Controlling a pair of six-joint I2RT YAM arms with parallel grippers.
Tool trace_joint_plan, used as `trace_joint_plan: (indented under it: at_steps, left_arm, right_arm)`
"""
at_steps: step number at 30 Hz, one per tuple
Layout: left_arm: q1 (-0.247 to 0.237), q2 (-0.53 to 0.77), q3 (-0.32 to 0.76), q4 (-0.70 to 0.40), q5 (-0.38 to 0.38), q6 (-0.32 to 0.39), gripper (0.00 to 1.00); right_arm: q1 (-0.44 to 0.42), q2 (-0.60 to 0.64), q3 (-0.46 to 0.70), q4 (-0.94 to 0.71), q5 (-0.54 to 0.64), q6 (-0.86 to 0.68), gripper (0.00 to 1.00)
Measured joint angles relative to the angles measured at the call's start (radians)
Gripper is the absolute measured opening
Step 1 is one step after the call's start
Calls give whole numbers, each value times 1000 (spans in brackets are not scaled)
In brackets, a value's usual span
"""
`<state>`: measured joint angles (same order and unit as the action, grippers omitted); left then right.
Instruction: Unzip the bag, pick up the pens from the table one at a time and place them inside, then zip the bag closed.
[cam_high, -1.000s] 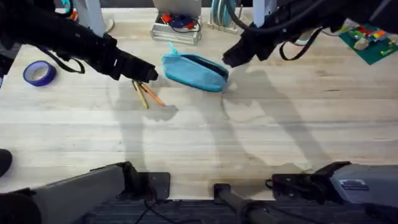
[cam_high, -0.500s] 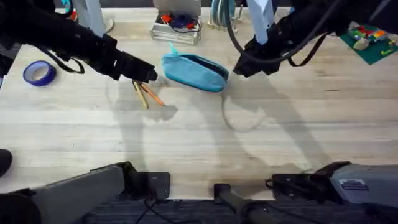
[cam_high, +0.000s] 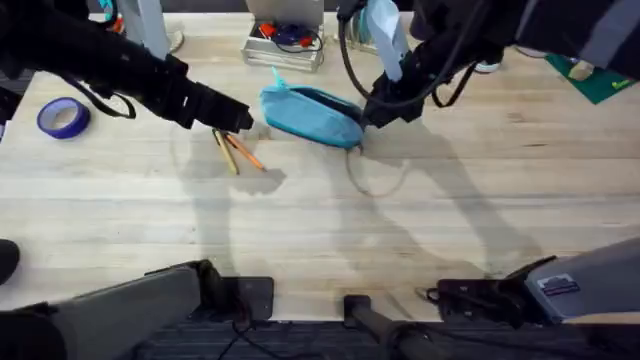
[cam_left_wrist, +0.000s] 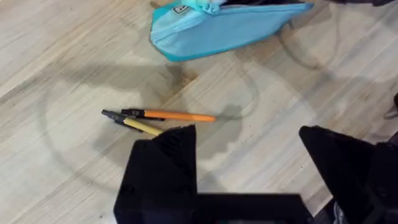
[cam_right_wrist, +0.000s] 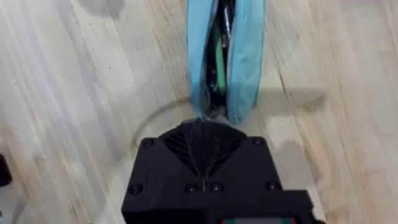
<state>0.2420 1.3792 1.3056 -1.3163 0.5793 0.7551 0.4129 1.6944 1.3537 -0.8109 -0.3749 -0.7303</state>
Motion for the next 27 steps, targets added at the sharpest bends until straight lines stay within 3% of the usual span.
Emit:
trace_joint_plan:
  at_steps: [27]
  left_arm:
    - [0, 0, 0, 0, 0, 0, 996]
  right_arm:
    - [0, 114, 0, 112, -37, -3, 31]
